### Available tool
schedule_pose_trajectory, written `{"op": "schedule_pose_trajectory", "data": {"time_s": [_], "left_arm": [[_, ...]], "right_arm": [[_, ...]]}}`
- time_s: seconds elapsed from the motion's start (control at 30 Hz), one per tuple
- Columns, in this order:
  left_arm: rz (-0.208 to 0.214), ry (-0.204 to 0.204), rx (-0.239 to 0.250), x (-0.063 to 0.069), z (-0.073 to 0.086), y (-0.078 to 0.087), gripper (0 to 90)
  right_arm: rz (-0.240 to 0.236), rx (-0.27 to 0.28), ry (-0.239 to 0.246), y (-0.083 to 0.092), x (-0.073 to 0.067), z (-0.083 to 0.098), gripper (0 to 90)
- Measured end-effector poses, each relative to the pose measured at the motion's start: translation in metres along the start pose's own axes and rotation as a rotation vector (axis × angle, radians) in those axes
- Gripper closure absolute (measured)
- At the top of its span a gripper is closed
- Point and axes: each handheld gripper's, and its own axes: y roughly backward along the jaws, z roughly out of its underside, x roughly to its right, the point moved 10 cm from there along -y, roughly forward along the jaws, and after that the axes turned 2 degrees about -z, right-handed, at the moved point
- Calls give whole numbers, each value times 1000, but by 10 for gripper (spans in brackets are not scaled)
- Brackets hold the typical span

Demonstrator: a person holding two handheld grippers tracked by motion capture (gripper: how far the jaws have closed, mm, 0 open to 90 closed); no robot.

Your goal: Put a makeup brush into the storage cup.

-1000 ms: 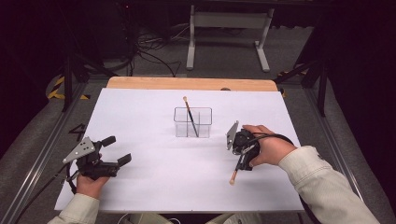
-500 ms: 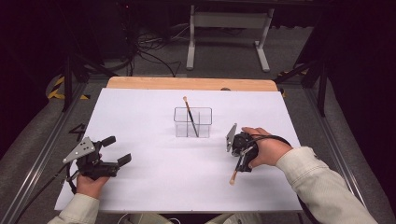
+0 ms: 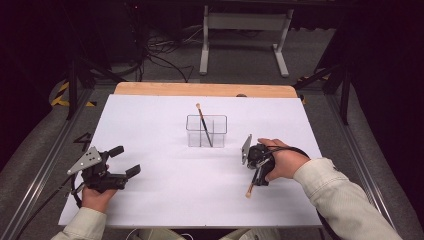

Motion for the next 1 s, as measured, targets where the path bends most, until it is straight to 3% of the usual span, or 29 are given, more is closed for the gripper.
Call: {"op": "schedule_pose_trajectory", "data": {"time_s": [0.7,1.0], "left_arm": [[-2,-1,0,0,0,0,1],[-3,1,-1,0,0,0,1]], "right_arm": [[-27,-32,0,-13,0,4,172],[-14,-46,8,-14,2,5,212]]}}
